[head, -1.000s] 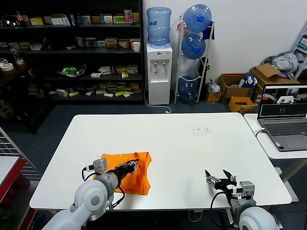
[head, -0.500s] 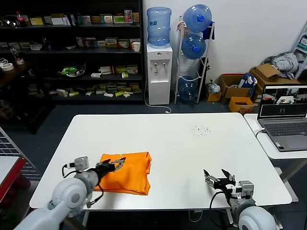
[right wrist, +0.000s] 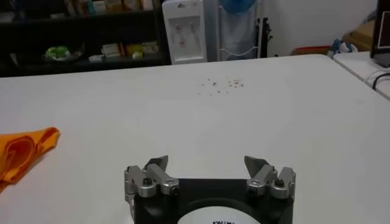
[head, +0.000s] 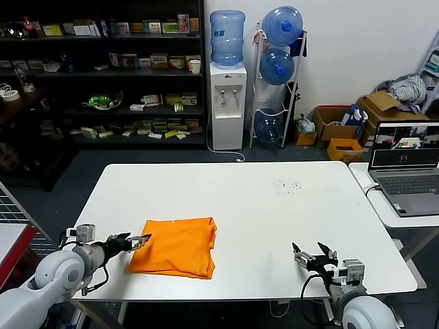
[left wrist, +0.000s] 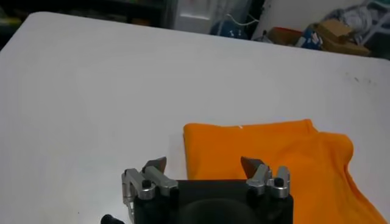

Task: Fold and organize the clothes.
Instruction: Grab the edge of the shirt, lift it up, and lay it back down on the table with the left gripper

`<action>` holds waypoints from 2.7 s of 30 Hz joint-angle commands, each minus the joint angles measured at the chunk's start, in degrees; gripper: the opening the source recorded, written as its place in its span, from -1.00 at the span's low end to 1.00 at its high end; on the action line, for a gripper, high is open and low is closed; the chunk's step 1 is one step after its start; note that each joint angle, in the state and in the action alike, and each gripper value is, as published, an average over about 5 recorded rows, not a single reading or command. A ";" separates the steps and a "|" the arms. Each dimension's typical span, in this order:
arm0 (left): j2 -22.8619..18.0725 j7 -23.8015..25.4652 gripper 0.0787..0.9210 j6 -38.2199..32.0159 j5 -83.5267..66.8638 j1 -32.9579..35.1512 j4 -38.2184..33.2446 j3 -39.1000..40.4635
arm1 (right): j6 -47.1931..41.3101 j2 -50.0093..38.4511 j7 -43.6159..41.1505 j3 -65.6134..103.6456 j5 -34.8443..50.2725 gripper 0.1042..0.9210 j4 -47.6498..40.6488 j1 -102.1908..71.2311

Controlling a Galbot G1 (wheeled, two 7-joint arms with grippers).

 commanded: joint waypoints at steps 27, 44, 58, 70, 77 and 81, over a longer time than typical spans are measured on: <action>-0.44 4.90 0.25 0.26 2.33 -2.21 5.68 3.72 | -0.11 0.08 0.18 0.09 0.04 0.76 -0.06 -0.26; -1.56 3.36 -0.90 0.27 -0.29 -1.21 1.91 1.87 | -0.04 0.37 0.19 -0.06 -0.02 0.76 -0.35 -0.29; -0.07 -10.37 -0.97 3.84 0.54 9.60 -16.04 -13.72 | 1.83 0.38 -1.40 -1.61 -0.75 0.76 -2.29 1.56; -3.23 -12.12 -0.97 3.81 8.60 21.35 -22.44 -29.68 | 3.32 -0.26 -2.40 -3.68 -1.75 0.76 -1.85 3.34; -3.01 -8.64 -0.97 1.66 15.46 27.42 -16.55 -37.80 | 3.83 -0.66 -2.71 -3.49 -1.89 0.76 -1.23 2.67; -2.67 -6.79 -0.97 0.25 17.14 28.69 -13.35 -40.81 | 3.83 -0.55 -2.65 -3.46 -2.05 0.76 -1.04 2.54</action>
